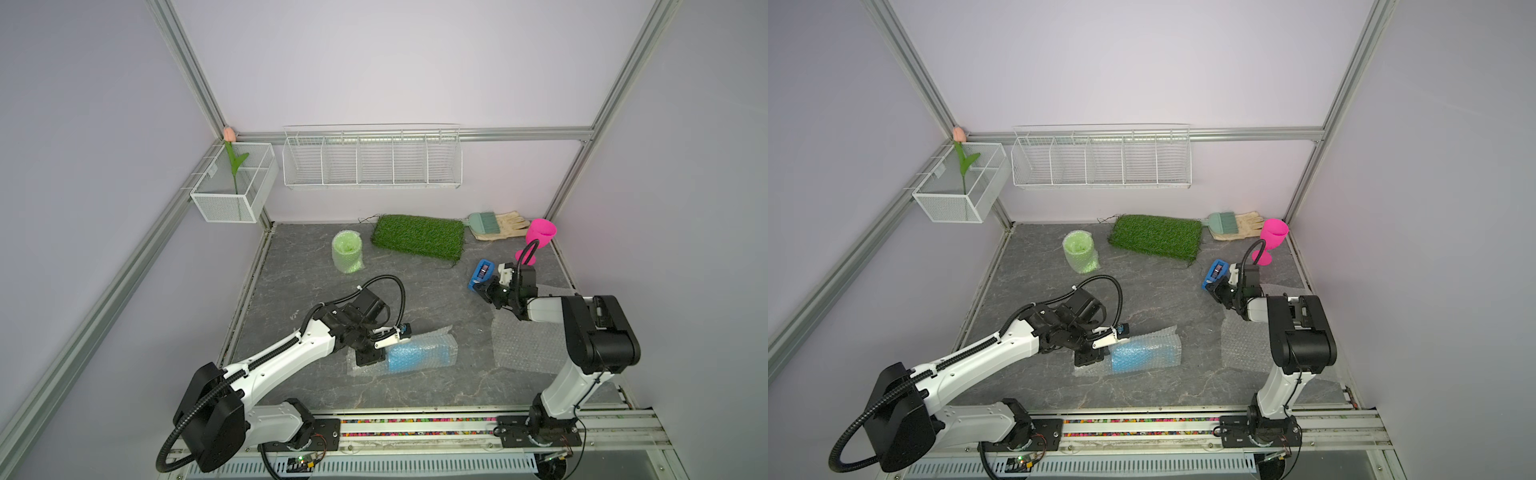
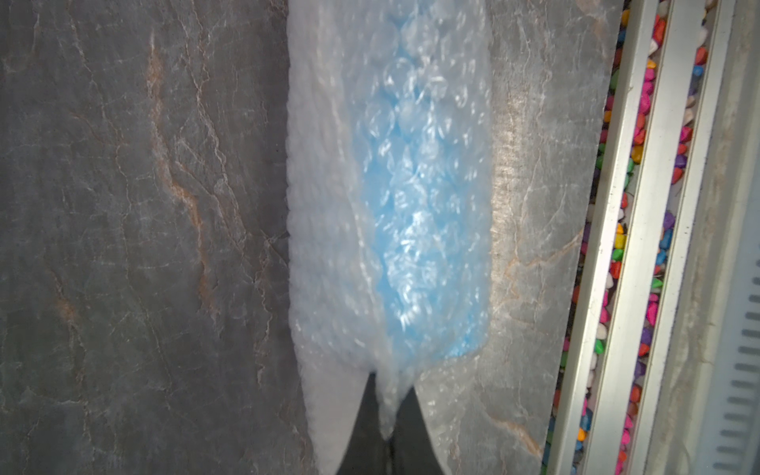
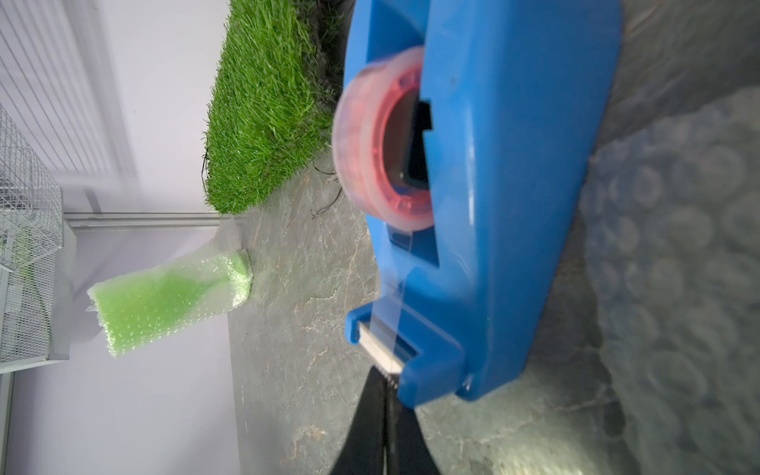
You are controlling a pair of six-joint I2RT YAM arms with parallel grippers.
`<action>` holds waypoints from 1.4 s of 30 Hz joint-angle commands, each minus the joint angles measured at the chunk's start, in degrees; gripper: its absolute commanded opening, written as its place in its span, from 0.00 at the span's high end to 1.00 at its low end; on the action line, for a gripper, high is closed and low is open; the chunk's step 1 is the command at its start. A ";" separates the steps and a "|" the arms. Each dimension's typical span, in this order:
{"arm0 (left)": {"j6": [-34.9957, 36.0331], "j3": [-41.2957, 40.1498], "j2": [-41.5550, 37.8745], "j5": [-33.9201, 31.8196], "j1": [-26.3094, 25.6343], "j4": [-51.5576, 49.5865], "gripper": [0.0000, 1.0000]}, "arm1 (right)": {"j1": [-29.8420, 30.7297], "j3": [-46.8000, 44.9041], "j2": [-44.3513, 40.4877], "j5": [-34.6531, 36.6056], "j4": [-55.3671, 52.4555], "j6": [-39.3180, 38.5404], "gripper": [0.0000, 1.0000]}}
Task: Wrap wine glasses in bubble wrap
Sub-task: Tear off the tape using the Tape Cutter.
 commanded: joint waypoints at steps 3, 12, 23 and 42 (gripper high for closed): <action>0.74 -0.53 -0.79 0.99 -0.02 0.07 0.99 | -0.48 0.98 0.90 3.37 -8.19 -2.97 0.93; 0.64 -0.71 -0.92 0.88 -0.03 0.16 0.99 | -0.55 0.38 -0.02 6.40 -14.15 -4.42 0.93; 0.99 -0.10 -0.52 1.13 -0.03 -0.02 0.99 | 1.02 1.75 -15.92 8.81 -21.13 -13.23 0.93; 1.19 1.32 -0.46 1.32 -0.03 -0.90 0.99 | 18.72 7.81 -52.14 5.14 -48.43 -26.28 0.93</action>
